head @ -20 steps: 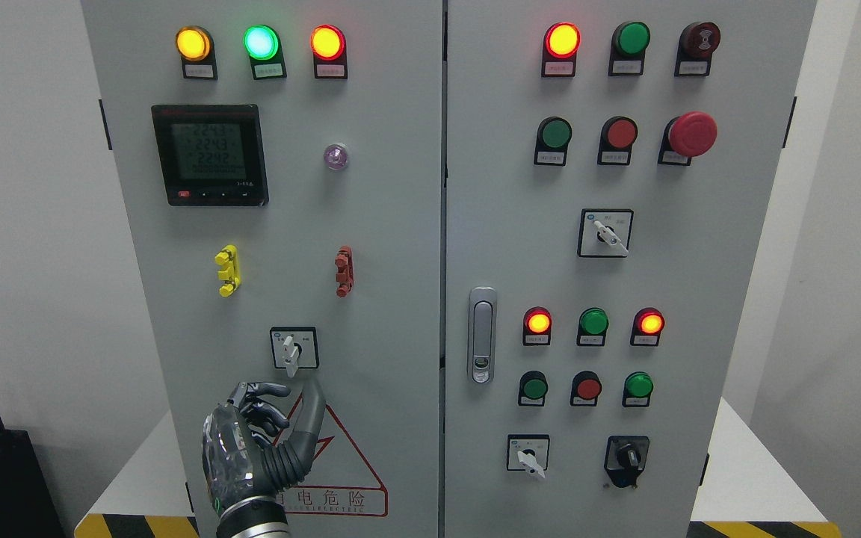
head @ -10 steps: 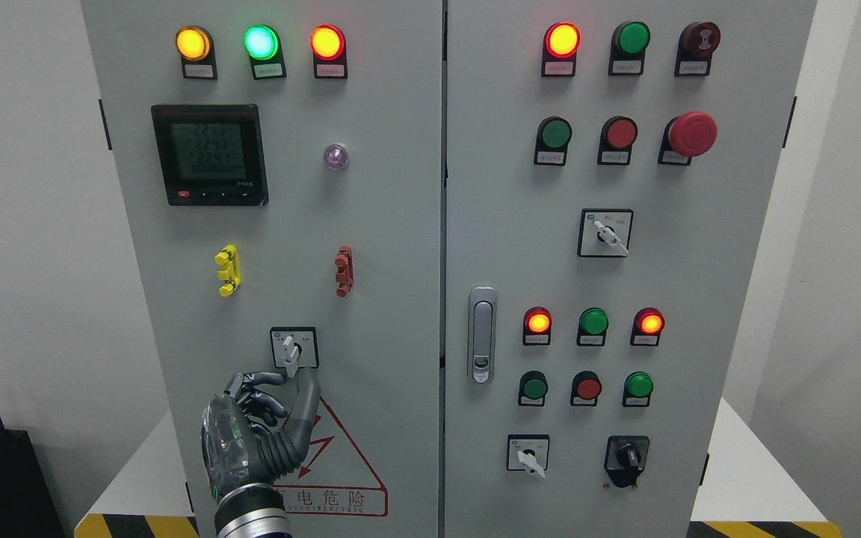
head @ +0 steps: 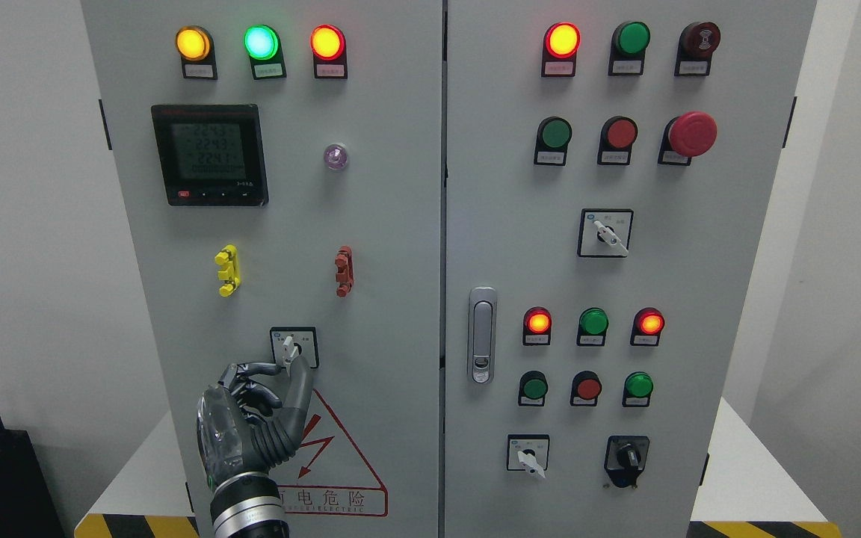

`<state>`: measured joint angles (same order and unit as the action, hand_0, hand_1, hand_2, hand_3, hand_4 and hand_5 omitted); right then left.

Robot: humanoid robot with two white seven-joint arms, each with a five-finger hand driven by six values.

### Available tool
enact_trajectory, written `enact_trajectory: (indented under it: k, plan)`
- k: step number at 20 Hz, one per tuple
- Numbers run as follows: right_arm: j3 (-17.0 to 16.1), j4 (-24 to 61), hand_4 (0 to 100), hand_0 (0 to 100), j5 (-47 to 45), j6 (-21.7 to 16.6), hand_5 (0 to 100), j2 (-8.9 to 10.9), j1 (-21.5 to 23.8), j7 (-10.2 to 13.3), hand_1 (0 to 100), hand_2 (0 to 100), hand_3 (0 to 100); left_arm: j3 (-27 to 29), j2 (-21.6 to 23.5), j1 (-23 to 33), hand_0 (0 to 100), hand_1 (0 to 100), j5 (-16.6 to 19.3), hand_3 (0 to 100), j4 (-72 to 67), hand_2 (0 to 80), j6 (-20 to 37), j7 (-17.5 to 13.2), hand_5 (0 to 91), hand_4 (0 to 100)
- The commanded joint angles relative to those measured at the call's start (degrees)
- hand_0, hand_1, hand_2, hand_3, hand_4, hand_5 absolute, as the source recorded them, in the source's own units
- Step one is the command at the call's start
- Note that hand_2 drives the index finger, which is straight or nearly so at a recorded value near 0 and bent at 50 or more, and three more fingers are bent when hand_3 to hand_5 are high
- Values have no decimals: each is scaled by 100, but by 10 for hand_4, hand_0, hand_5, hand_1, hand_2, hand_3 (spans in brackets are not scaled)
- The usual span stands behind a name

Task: Turn on light switch 1

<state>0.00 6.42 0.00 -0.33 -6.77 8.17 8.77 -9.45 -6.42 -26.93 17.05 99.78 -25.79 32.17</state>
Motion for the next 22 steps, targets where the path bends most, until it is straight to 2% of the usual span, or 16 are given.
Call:
enact_trajectory:
  k: [1,22]
  plan:
    - [62,0,0,120,-35,-2,0,0,0,2,389,0,0,48,1,-93,202,546,-44,891,-64,513,-66,-44,793,871]
    - [62,0,0,120,-35,-2,0,9,0,2,389,0,0,-13,1,-128,197,551,-44,929,-90,561,-101,-80,829,906]
